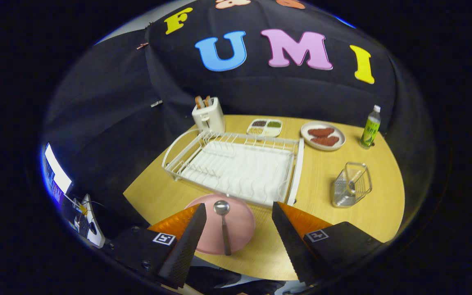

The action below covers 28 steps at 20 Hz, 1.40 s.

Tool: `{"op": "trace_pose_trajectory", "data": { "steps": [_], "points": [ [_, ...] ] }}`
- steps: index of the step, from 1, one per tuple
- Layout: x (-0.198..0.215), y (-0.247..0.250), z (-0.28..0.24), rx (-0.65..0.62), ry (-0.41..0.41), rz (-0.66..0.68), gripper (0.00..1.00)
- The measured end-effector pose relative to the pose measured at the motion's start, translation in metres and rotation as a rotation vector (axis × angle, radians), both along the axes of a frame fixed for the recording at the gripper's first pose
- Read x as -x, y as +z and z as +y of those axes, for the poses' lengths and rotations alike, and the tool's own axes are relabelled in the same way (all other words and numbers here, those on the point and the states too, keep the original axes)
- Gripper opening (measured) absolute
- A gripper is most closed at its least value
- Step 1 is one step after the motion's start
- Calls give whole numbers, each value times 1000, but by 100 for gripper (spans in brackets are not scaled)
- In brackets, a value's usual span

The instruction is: Take the plate from the dish rack, then take the spoon from the basket and place it into the plate.

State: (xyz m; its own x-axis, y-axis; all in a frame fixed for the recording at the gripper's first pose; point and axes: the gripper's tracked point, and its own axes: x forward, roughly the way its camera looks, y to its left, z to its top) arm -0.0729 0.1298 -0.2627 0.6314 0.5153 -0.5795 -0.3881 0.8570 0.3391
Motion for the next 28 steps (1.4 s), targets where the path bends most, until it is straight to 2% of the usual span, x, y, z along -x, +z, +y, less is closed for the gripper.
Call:
{"op": "trace_pose_trajectory", "data": {
  "steps": [5,10,12,18,24,28],
  "points": [
    [-48,92,-44,43,-123,-241,99],
    [-78,171,-89,13,-289,-400,98],
    [-83,190,-106,-8,-329,-432,98],
    [-85,201,-160,46,-444,-490,97],
    [-81,192,-181,42,-494,-465,97],
    [-81,187,-186,54,-494,-461,97]
  ]
}}
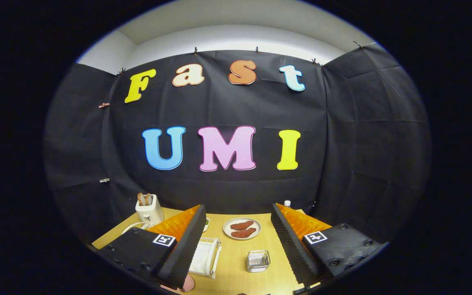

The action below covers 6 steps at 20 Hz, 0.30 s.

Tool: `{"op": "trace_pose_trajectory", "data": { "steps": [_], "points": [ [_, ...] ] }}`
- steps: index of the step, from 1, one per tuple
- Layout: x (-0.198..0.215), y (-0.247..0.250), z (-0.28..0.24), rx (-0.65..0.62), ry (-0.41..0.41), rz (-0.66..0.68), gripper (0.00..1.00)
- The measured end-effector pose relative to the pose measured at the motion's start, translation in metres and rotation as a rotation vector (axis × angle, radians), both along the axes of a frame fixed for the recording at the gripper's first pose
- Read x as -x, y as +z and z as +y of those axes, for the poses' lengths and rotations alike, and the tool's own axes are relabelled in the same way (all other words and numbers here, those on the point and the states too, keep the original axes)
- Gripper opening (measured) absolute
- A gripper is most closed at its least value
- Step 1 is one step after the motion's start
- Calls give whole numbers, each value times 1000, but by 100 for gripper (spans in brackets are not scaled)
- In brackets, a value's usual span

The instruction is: Take the plate from the dish rack, then take the spoon from the basket and place it into the plate.

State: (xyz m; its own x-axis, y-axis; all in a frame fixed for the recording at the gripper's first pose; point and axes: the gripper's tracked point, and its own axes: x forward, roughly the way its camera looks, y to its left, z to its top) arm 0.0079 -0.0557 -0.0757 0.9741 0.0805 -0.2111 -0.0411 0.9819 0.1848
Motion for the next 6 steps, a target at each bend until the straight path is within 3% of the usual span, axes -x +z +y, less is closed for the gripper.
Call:
{"op": "trace_pose_trajectory", "data": {
  "steps": [6],
  "points": [
    [0,-2,1,1,9,7,98]
  ]
}}
